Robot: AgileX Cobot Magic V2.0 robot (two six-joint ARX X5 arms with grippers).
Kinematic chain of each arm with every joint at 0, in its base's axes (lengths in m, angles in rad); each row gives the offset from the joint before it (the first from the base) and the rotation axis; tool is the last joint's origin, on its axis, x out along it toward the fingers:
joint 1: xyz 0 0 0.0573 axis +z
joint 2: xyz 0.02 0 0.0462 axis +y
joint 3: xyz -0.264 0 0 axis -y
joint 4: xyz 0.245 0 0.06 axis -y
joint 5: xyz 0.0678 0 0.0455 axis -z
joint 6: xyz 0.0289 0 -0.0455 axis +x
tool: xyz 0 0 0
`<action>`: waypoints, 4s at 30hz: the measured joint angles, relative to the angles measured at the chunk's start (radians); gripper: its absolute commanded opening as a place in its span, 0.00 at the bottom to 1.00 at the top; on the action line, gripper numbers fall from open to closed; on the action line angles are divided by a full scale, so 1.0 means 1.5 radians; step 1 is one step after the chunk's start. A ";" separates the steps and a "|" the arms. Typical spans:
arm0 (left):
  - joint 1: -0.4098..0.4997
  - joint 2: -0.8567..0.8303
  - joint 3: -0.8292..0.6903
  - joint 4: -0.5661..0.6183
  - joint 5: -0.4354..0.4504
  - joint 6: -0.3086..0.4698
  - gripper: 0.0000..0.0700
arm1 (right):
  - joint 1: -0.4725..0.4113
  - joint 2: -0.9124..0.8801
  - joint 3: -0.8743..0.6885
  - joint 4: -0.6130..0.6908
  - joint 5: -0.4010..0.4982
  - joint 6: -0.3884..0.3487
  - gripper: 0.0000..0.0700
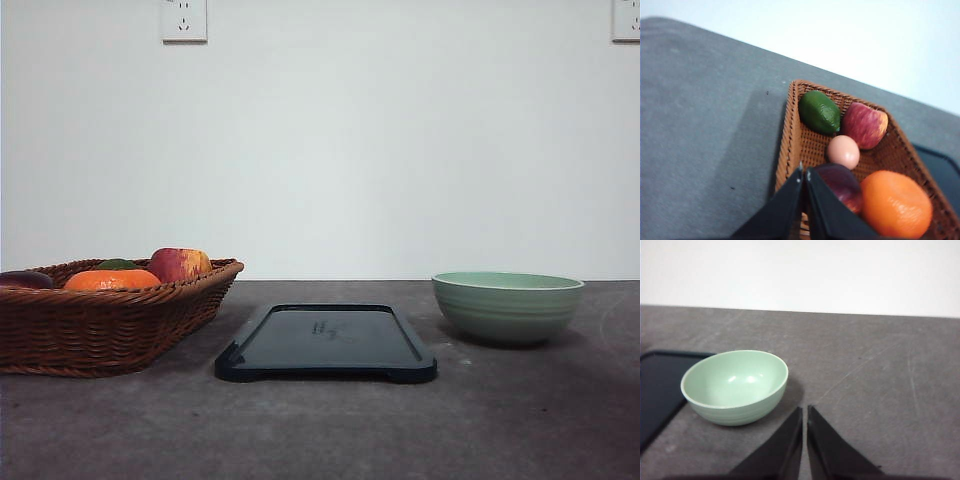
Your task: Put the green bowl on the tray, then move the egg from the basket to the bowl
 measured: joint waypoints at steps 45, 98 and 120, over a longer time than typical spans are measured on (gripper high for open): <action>-0.004 0.418 0.492 -0.224 0.092 0.038 0.00 | 0.007 0.413 0.428 -0.222 -0.101 0.117 0.01; -0.059 0.639 0.631 -0.419 0.107 0.204 0.57 | 0.062 0.958 0.823 -0.509 -0.052 0.051 0.50; -0.059 0.639 0.631 -0.418 0.107 0.204 0.57 | 0.058 1.243 0.953 -0.530 -0.050 0.023 0.30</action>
